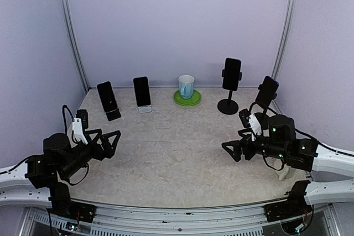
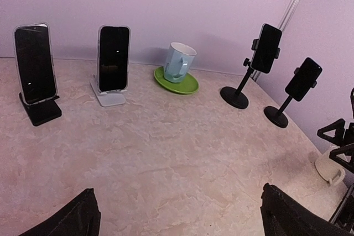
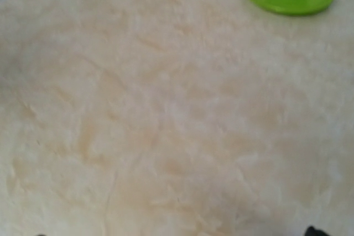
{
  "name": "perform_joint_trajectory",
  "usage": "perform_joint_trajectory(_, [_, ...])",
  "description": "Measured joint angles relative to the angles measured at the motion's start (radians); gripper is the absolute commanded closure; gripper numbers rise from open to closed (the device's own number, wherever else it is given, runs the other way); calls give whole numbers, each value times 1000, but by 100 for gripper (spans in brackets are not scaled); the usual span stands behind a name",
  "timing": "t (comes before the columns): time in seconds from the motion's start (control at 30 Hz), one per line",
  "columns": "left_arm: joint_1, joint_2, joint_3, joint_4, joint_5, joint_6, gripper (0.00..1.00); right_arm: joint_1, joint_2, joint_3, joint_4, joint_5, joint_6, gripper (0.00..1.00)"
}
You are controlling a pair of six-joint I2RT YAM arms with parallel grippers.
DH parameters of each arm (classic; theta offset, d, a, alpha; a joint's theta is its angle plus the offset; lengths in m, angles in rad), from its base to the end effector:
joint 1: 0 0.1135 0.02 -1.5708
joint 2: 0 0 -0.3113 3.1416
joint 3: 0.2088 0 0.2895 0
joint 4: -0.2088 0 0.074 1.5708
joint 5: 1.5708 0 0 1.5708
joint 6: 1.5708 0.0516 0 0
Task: Place the phone on the phone stand
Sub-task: Reset both arms
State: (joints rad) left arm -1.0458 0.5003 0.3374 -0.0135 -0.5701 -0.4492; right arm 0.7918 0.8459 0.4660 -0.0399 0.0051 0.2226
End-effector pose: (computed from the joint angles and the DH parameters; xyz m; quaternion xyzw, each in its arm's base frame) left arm 0.1001 -0.1173 0.2555 0.0436 0.7563 -0.2608 0.5984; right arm 0.1502 0.1518 0.2460 -0.2342 0.8056 0.2625 0.4768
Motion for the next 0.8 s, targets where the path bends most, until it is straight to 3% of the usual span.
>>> perform_joint_trajectory(0.2, [-29, 66, -44, 37, 37, -11, 1, 0, 15, -22, 24, 5, 4, 0])
perform_joint_trajectory(0.5, [-193, 150, -187, 193, -1, 10, 1, 0, -150, -175, 90, -17, 4, 0])
perform_joint_trajectory(0.8, [-211, 132, -301, 381, -10, 33, 1, 0, -181, -259, 167, -87, -19, 0])
